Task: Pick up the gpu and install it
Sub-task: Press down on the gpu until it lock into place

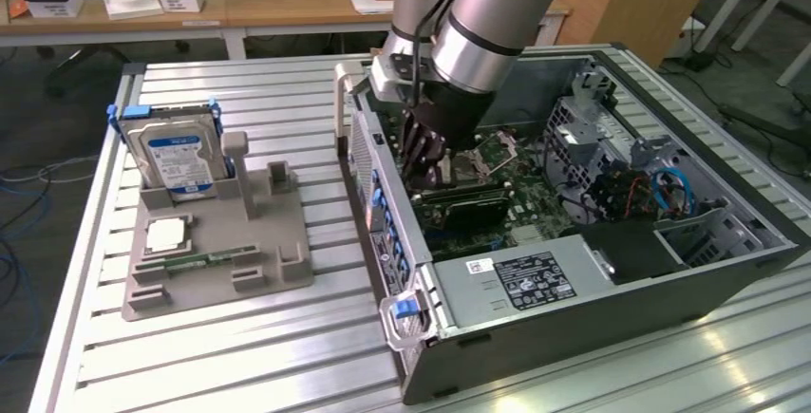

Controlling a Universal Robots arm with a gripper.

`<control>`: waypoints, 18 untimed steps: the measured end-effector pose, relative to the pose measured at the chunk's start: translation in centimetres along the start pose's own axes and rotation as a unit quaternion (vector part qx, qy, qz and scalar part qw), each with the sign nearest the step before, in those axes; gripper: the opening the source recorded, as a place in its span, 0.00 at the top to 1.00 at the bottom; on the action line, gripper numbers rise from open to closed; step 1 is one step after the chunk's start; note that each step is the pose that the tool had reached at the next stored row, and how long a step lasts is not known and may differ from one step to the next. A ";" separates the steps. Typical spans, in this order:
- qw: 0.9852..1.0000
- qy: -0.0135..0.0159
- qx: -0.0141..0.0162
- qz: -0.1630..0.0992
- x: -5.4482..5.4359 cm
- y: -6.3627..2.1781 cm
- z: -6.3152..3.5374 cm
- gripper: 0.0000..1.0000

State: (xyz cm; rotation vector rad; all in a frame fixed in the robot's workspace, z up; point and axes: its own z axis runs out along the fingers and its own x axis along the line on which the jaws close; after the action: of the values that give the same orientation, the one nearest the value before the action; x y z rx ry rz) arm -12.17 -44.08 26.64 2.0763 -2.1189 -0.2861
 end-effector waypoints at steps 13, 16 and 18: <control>1.000 0.000 0.000 -0.002 0.3 -0.03 0.15 0.90; 1.000 0.001 0.000 -0.003 0.3 -0.04 0.17 0.90; 1.000 0.001 0.000 -0.003 0.4 -0.04 0.19 0.90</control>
State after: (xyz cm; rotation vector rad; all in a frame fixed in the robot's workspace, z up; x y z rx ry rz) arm -12.18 -44.44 26.44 2.0823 -2.1120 -0.2857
